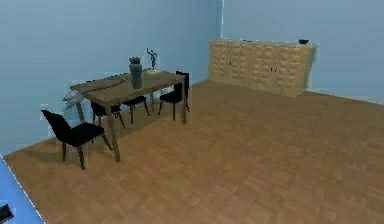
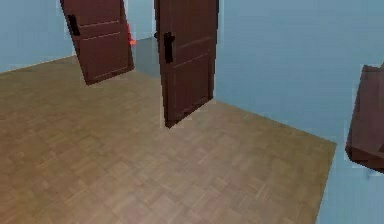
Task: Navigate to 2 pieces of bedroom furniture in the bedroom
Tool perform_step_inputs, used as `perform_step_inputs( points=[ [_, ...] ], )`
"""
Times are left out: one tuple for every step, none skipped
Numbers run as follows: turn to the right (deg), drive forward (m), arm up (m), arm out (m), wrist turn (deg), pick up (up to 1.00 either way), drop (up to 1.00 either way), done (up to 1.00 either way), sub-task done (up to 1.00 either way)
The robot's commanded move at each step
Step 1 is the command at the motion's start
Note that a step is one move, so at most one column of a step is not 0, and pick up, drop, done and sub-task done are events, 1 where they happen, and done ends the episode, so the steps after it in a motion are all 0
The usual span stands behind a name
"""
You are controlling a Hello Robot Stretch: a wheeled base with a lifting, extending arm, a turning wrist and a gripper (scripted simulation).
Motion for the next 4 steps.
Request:
perform_step_inputs(
  points=[
    [-45.0,0.0,0.0,0.0,0.0,0.0,0.0,0.0,0.0],
    [-21.0,0.0,0.0,0.0,0.0,0.0,0.0,0.0,0.0],
    [0.0,0.0,0.0,0.0,0.0,0.0,0.0,0.0,1.0],
    [-45.0,0.0,0.0,0.0,0.0,0.0,0.0,0.0,0.0]
  ],
)
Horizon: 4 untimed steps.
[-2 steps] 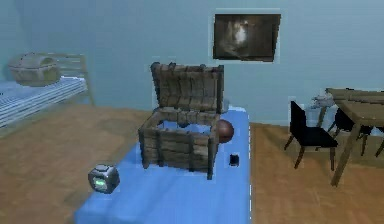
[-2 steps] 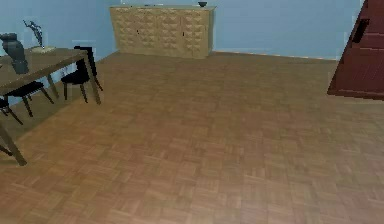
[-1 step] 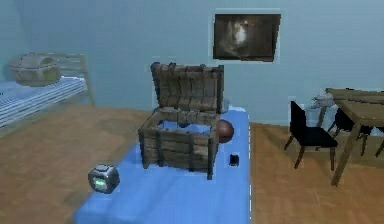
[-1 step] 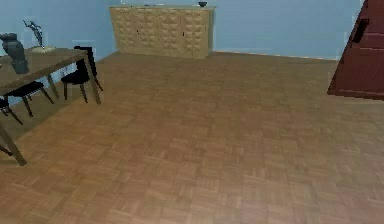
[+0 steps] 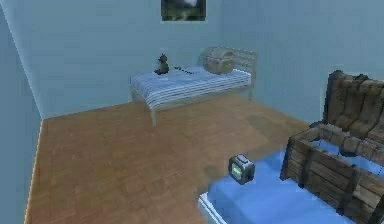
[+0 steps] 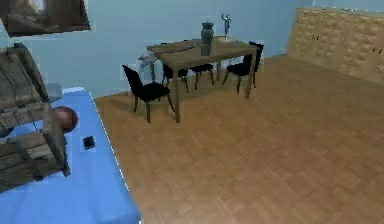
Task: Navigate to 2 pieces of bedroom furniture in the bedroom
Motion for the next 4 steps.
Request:
perform_step_inputs(
  points=[
    [-18.0,0.0,0.0,0.0,0.0,0.0,0.0,0.0,0.0],
    [0.0,1.0,0.0,0.0,0.0,0.0,0.0,0.0,0.0],
    [-3.0,0.0,0.0,0.0,0.0,0.0,0.0,0.0,0.0],
    [0.0,0.35,0.0,0.0,0.0,0.0,0.0,0.0,0.0]
  ],
)
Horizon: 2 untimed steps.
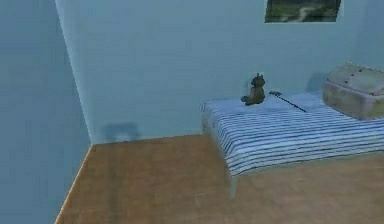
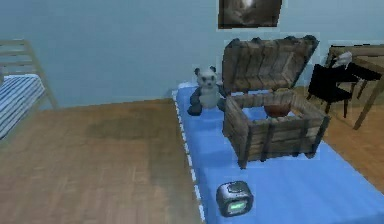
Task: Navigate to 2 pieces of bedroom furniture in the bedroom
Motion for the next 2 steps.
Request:
perform_step_inputs(
  points=[
    [6.0,0.0,0.0,0.0,0.0,0.0,0.0,0.0,0.0],
    [0.0,0.5,0.0,0.0,0.0,0.0,0.0,0.0,0.0]
  ],
)
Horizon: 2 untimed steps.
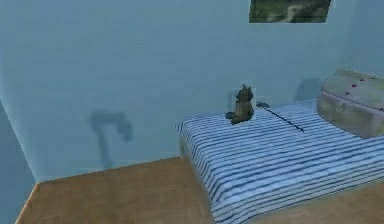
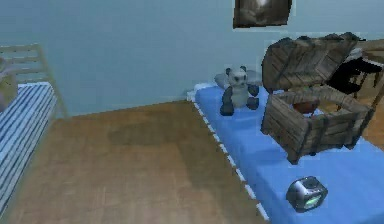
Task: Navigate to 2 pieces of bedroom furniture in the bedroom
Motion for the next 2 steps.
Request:
perform_step_inputs(
  points=[
    [30.0,0.0,0.0,0.0,0.0,0.0,0.0,0.0,0.0],
    [0.0,0.0,0.0,0.0,0.0,0.0,0.0,1.0,0.0]
  ],
)
